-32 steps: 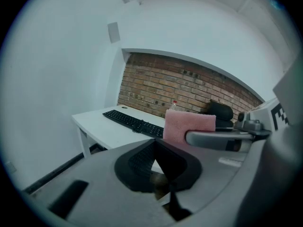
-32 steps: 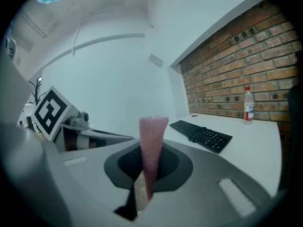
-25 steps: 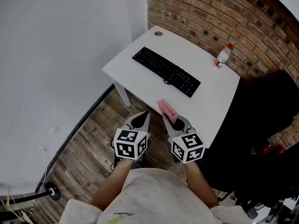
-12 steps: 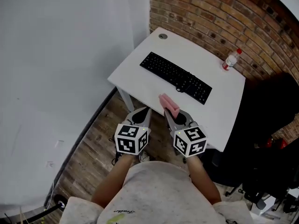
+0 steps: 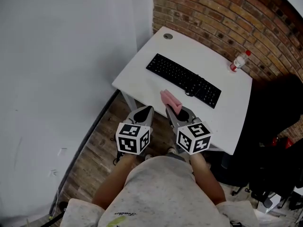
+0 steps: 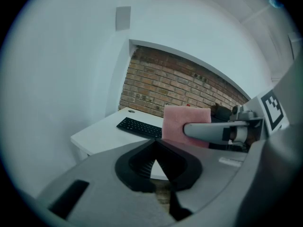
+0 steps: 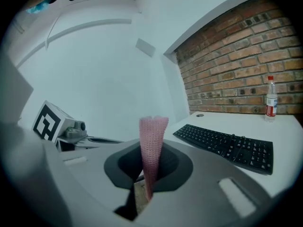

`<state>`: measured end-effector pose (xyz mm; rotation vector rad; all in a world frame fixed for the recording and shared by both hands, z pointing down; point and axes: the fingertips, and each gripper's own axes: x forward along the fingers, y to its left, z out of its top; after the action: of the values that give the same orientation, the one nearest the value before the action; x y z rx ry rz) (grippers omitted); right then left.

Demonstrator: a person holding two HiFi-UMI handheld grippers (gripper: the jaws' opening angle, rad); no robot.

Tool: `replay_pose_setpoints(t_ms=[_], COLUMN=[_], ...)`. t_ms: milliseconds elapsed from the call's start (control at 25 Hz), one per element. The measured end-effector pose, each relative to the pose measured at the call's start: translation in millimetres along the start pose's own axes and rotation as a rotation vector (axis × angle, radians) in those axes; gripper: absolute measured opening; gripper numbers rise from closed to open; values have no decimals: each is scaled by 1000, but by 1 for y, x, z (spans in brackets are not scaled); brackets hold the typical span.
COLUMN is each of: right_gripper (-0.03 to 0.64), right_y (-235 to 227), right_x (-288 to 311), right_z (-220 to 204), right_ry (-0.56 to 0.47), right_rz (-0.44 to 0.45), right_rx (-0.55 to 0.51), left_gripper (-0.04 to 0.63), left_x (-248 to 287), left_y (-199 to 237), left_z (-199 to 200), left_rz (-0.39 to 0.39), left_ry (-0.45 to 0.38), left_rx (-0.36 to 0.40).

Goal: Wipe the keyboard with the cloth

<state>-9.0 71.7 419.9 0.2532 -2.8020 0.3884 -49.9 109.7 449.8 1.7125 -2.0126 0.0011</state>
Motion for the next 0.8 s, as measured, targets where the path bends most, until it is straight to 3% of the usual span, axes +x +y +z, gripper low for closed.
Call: replay_pose_setpoints(t_ms=[360,800], right_gripper=[25,25], right_y=[-17,-74], right_x=[41,116], right_z=[10,43], right_ry=[-9,-17], right_rz=[10,28], right_rx=[33,118], left_gripper=[-6,-5], left_x=[30,108], left_y=[29,74], left_z=[6,46], left_rz=[0,-3], left_ry=[35,41], left_rx=[-6,11])
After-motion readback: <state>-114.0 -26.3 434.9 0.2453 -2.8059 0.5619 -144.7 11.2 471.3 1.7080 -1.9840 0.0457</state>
